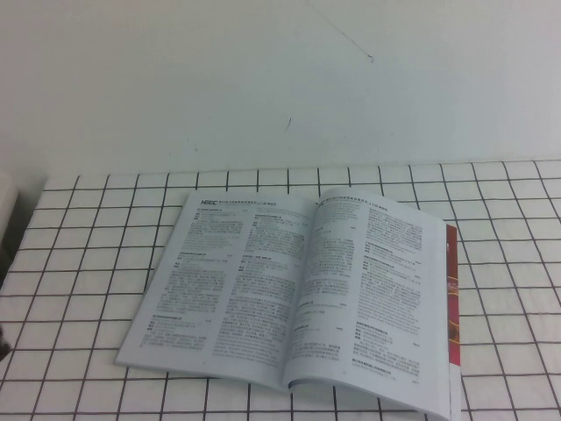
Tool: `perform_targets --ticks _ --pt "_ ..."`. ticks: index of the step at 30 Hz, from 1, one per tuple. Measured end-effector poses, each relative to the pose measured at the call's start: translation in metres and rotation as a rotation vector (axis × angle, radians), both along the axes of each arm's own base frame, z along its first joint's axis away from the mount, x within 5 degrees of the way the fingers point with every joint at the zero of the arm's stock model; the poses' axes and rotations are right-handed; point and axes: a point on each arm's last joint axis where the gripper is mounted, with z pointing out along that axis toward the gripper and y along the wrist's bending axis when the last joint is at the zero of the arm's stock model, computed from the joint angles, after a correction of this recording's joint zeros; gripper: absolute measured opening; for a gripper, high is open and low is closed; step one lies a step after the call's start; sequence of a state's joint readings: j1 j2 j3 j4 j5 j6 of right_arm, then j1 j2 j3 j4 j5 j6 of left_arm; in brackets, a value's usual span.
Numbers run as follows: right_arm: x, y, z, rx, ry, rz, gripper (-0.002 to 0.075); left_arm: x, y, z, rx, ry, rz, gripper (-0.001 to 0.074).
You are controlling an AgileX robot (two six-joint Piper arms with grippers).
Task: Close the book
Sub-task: 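Close the open booklet and leave it lying on the table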
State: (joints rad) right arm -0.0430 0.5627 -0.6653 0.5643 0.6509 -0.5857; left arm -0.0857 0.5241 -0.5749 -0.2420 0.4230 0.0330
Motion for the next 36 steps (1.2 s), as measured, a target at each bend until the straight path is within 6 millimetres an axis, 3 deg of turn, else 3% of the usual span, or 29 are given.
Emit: perform_targets --ticks 3,10,16,20,24,30,36 --pt "0.025 0.014 0.002 0.019 0.098 0.2 -0.0003 0.026 -0.007 -0.005 -0.067 0.114 -0.027 -0.0004" --pt "0.093 0.043 -0.029 0.048 0.313 0.488 -0.0001 0.075 -0.02 -0.027 -0.014 0.287 -0.152 -0.0004" --pt "0.133 0.116 -0.067 -0.04 0.402 0.656 -0.0001 0.106 -0.024 -0.056 -0.015 0.436 -0.17 -0.0004" --pt "0.155 0.161 -0.092 -0.122 0.416 0.717 -0.0001 0.114 -0.025 -0.067 -0.007 0.476 -0.171 -0.0004" --pt "0.192 0.191 -0.115 -0.145 0.445 0.735 -0.0001 0.117 -0.024 -0.069 -0.007 0.473 -0.161 -0.0004" --pt "0.238 0.213 -0.159 -0.212 0.521 0.709 -0.0001 0.125 -0.023 -0.063 -0.086 0.392 -0.1 -0.0004" --pt "0.247 0.209 -0.201 -0.35 0.677 0.695 -0.0001 0.14 -0.024 -0.055 -0.088 0.355 -0.099 -0.0004"
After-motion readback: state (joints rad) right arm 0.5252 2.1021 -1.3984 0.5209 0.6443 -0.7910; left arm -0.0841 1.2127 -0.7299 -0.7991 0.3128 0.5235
